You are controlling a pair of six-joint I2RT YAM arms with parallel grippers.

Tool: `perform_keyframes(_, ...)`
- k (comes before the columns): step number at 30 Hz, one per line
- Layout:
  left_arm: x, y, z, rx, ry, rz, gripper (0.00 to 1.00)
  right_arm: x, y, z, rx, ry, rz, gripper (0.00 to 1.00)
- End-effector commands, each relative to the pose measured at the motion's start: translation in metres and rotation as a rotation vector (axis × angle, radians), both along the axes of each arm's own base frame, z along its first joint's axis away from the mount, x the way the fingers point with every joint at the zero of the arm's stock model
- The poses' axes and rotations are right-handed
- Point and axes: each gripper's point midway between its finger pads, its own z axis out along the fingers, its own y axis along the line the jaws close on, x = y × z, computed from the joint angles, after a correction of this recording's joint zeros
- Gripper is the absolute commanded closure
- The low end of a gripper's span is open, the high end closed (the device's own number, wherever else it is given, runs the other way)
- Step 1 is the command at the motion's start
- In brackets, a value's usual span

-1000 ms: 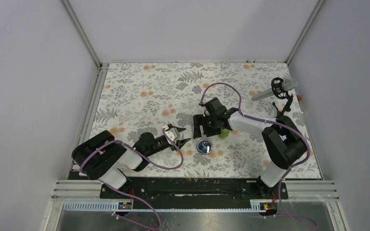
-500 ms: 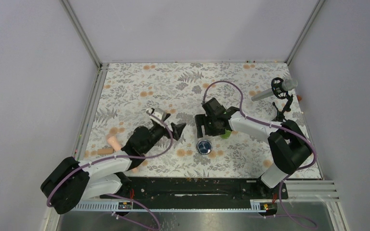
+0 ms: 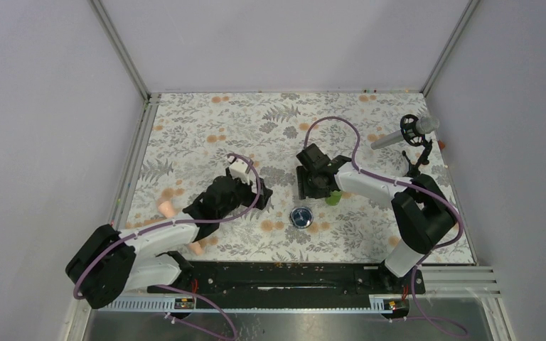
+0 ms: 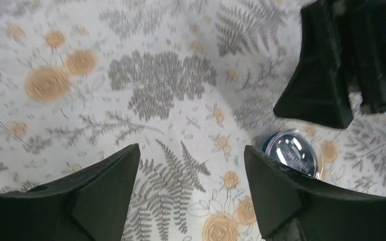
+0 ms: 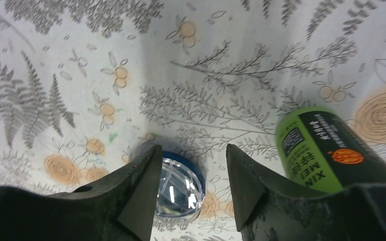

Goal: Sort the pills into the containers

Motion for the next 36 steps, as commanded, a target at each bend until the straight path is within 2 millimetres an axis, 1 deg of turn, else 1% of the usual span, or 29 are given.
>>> perform_keyframes(1,-0.011,-0.008,-0.022,-0.035,0.133,-0.01,0.28,0.022,-0.008,-0.002,-0.095,-0.06,-0.072,0.44)
perform_keyframes(3,-0.017,-0.01,-0.033,-0.044,0.173,-0.01,0.35,0.019,-0.011,-0.009,-0.132,-0.023,-0.054,0.45)
perform_keyframes(4,-0.023,-0.012,-0.04,-0.051,0.199,-0.014,0.37,0.016,-0.012,-0.012,-0.139,-0.007,-0.042,0.46)
perform_keyframes(6,-0.031,-0.015,-0.047,-0.067,0.223,-0.015,0.41,0.008,-0.014,-0.017,-0.14,0.024,-0.022,0.46)
perform_keyframes(9,-0.047,-0.02,-0.063,-0.048,0.256,-0.021,0.45,-0.005,-0.019,-0.021,-0.15,0.067,0.009,0.47)
perform_keyframes(13,-0.069,-0.031,-0.083,-0.012,0.305,-0.056,0.52,-0.02,-0.021,-0.018,-0.133,0.108,0.044,0.48)
perform_keyframes(17,-0.085,-0.038,-0.095,0.017,0.332,-0.068,0.55,-0.035,-0.02,-0.007,-0.086,0.137,0.077,0.49)
perform_keyframes(21,-0.097,-0.048,-0.1,0.02,0.341,-0.077,0.56,-0.045,-0.022,0.0,-0.067,0.157,0.093,0.49)
perform_keyframes(27,-0.105,-0.05,-0.103,-0.001,0.356,-0.052,0.59,-0.067,-0.019,-0.004,-0.024,0.225,0.116,0.5)
perform_keyframes(31,-0.102,-0.045,-0.101,-0.027,0.352,-0.011,0.61,-0.084,-0.018,-0.006,0.003,0.268,0.127,0.53)
perform_keyframes(36,-0.099,-0.037,-0.101,-0.038,0.349,0.036,0.65,-0.096,-0.021,-0.008,0.009,0.289,0.138,0.54)
